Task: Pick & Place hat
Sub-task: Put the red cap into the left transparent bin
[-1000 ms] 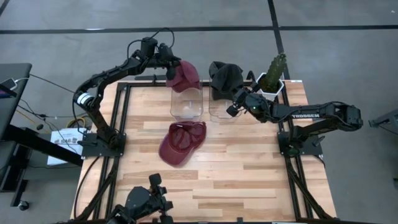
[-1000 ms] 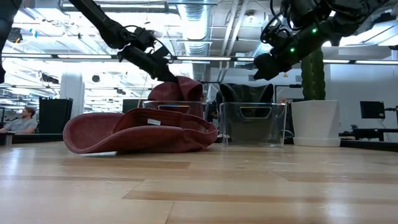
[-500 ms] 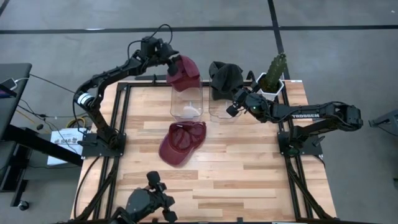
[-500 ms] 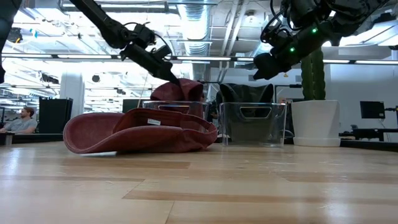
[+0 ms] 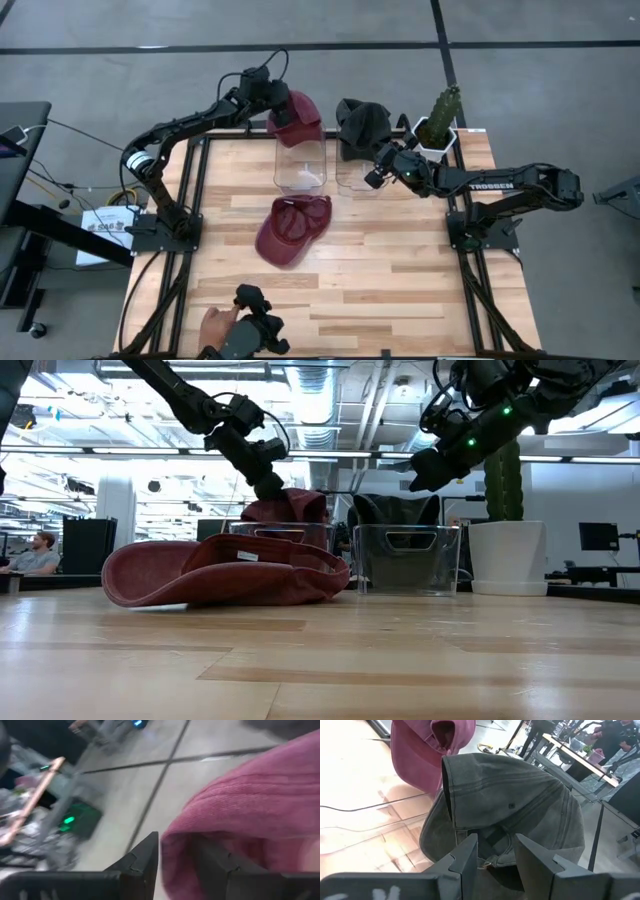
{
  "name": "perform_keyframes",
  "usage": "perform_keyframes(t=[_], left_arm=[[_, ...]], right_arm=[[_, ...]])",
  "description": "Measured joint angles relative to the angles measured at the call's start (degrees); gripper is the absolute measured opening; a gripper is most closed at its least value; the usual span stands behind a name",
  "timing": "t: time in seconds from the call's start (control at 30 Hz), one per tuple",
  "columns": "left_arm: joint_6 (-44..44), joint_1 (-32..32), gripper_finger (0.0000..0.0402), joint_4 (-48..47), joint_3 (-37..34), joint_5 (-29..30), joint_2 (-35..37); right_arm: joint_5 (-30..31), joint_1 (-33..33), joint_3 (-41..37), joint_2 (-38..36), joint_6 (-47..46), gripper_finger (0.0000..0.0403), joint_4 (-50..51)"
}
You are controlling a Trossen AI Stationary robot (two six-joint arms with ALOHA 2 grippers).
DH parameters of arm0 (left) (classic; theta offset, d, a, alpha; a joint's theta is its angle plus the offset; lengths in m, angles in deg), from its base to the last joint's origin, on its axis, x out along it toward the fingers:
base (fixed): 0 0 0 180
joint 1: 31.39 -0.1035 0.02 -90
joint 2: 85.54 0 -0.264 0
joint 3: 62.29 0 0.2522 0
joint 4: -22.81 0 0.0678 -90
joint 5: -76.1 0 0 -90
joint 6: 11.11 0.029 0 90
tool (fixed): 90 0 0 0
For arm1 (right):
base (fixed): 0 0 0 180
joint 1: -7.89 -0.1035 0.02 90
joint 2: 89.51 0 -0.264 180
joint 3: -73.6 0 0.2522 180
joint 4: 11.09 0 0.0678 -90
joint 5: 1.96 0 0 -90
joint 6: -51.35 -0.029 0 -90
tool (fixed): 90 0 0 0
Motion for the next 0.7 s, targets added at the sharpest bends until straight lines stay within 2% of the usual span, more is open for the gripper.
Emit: perform_keyframes(t=[0.1,0.2,0.7], left_arm=[[1.54,1.05,0.0114,0.14,0.0,6.95,0.0],[1.79,1.56,0.0114,0.14,0.0,9.87,0.0],[1.63,2.14,0.0114,0.12,0.0,6.81,0.0]], right_arm=[[0.0,0.0,0.0,0.0,0.0,0.0118,0.05],[0.0,0.0,0.0,0.0,0.01,0.0118,0.07],[0.02,0.0,0.0,0.0,0.0,0.0118,1.6]])
